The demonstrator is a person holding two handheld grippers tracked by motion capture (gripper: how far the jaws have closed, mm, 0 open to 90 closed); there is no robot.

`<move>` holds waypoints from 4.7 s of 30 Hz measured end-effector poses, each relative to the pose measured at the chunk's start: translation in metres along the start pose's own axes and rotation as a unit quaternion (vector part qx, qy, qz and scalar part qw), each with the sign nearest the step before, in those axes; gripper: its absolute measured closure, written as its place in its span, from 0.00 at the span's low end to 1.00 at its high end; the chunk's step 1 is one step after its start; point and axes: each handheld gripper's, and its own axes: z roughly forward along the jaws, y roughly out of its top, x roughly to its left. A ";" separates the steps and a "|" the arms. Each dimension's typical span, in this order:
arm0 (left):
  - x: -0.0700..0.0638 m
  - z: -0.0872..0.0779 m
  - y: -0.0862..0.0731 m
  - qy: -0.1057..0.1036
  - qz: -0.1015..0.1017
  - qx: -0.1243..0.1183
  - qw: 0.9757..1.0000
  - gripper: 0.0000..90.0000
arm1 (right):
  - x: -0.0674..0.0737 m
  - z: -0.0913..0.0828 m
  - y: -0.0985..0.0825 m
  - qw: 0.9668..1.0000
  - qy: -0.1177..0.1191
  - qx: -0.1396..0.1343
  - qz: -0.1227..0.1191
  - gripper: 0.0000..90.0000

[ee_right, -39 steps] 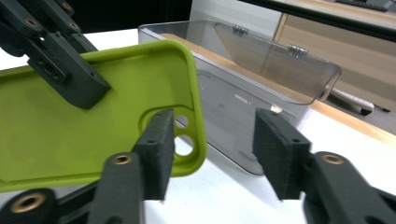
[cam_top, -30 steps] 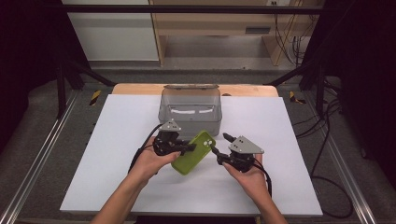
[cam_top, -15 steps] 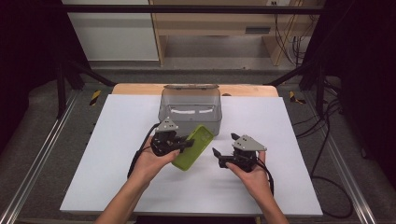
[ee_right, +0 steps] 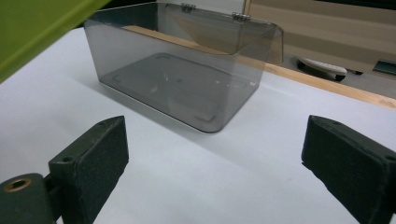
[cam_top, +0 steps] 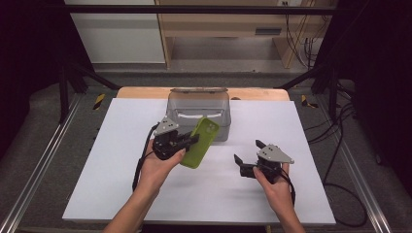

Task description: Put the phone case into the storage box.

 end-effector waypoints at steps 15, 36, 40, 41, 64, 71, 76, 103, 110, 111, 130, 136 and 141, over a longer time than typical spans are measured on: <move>-0.006 -0.009 0.023 0.045 -0.002 -0.043 0.998 0.86 | -0.010 -0.018 -0.018 0.999 -0.016 -0.028 0.003 0.06; 0.022 -0.005 0.055 0.107 -0.014 -0.055 0.993 0.86 | -0.008 -0.018 -0.021 0.999 -0.015 -0.033 0.011 0.05; 0.032 -0.003 0.062 0.122 -0.019 -0.056 0.991 0.86 | -0.007 -0.017 -0.022 0.999 -0.013 -0.031 0.012 0.05; 0.033 -0.003 0.063 0.127 -0.017 -0.055 0.990 0.86 | -0.007 -0.017 -0.022 0.999 -0.013 -0.031 0.012 0.05; 0.054 0.013 0.070 0.173 -0.029 -0.078 0.981 0.86 | -0.008 -0.018 -0.022 0.999 -0.012 -0.031 0.020 0.05; 0.065 0.021 0.068 0.197 -0.012 -0.099 0.975 0.86 | -0.008 -0.018 -0.022 0.999 -0.010 -0.032 0.020 0.05; 0.069 0.026 0.066 0.209 -0.012 -0.103 0.972 0.86 | -0.008 -0.018 -0.022 0.999 -0.010 -0.032 0.020 0.05; 0.082 0.042 0.058 0.231 -0.040 -0.120 0.965 0.86 | -0.012 -0.023 -0.021 0.999 -0.012 -0.045 0.019 0.05; 0.084 0.044 0.056 0.234 -0.041 -0.121 0.964 0.86 | -0.012 -0.023 -0.021 0.999 -0.012 -0.045 0.021 0.05; 0.085 0.044 0.055 0.234 -0.041 -0.121 0.964 0.86 | -0.012 -0.023 -0.021 0.999 -0.011 -0.045 0.021 0.05; 0.089 0.047 0.049 0.241 -0.045 -0.117 0.962 0.86 | -0.013 -0.024 -0.021 0.999 -0.012 -0.044 0.024 0.05; 0.093 0.047 0.045 0.245 -0.049 -0.116 0.961 0.86 | -0.013 -0.024 -0.021 0.999 -0.010 -0.043 0.025 0.05; 0.094 0.047 0.043 0.247 -0.049 -0.117 0.961 0.86 | -0.013 -0.023 -0.021 0.999 -0.010 -0.042 0.024 0.05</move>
